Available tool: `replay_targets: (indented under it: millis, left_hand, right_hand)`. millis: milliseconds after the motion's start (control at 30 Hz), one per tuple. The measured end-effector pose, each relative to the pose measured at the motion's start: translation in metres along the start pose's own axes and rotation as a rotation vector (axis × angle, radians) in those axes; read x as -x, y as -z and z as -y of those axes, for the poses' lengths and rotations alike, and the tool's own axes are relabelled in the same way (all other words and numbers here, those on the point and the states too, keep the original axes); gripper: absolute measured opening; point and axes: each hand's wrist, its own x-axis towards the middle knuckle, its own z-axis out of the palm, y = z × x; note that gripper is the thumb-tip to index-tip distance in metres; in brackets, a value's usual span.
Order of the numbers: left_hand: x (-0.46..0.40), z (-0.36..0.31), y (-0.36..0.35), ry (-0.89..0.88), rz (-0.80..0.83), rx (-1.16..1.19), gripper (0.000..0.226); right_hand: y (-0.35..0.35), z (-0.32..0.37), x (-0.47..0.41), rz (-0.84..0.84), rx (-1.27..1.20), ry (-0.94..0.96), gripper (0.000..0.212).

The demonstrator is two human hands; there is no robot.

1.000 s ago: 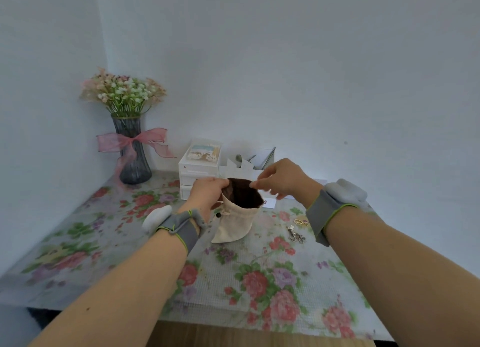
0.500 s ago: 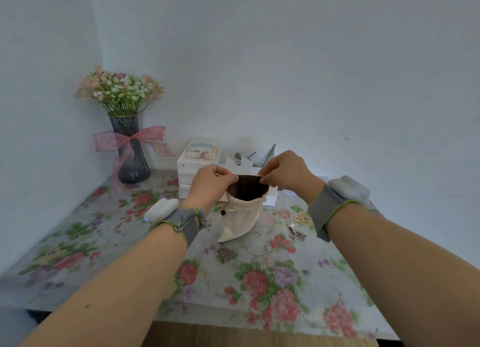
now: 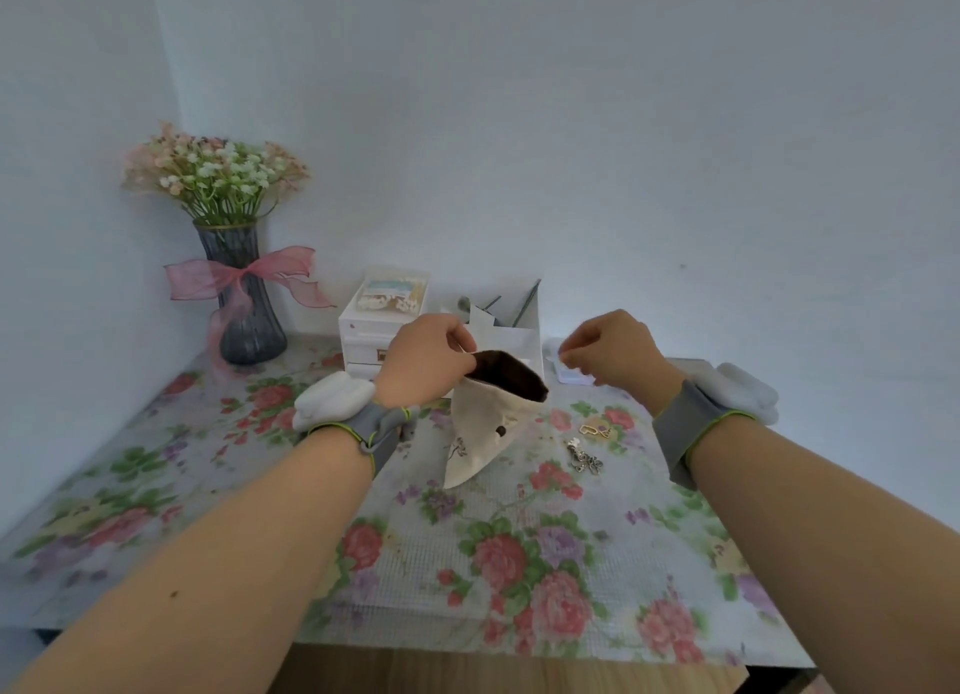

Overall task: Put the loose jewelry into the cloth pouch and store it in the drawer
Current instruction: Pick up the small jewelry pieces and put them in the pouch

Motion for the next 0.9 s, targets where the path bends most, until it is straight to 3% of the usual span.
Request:
replay_targets:
  millis: [133, 267, 400, 567, 767, 900]
  left_hand:
    - [-0.002, 0.003, -0.003, 0.018, -0.012, -0.028, 0.016]
    - [-0.006, 0.002, -0.009, 0.056, -0.031, -0.091, 0.020]
    - [-0.010, -0.001, -0.013, 0.142, 0.044, -0.107, 0.030]
    - [-0.013, -0.004, -0.015, 0.358, 0.234, 0.241, 0.009]
    - [-0.010, -0.010, -0.019, 0.503, 0.147, 0.625, 0.008]
    - [-0.009, -0.011, -0.023, 0.552, 0.117, 0.712, 0.009]
  right_hand:
    - [-0.009, -0.058, 0.004, 0.033, 0.233, -0.187, 0.023]
    - [-0.018, -0.090, 0.007, 0.122, 0.330, -0.234, 0.029]
    - [-0.031, -0.096, 0.004, 0.081, 0.368, -0.231, 0.026]
    - [-0.040, -0.103, 0.003, -0.015, 0.296, -0.242, 0.014]
    - [-0.035, -0.109, 0.005, -0.032, 0.262, -0.236, 0.010]
    - [-0.028, -0.107, 0.005, -0.050, 0.258, -0.239, 0.016]
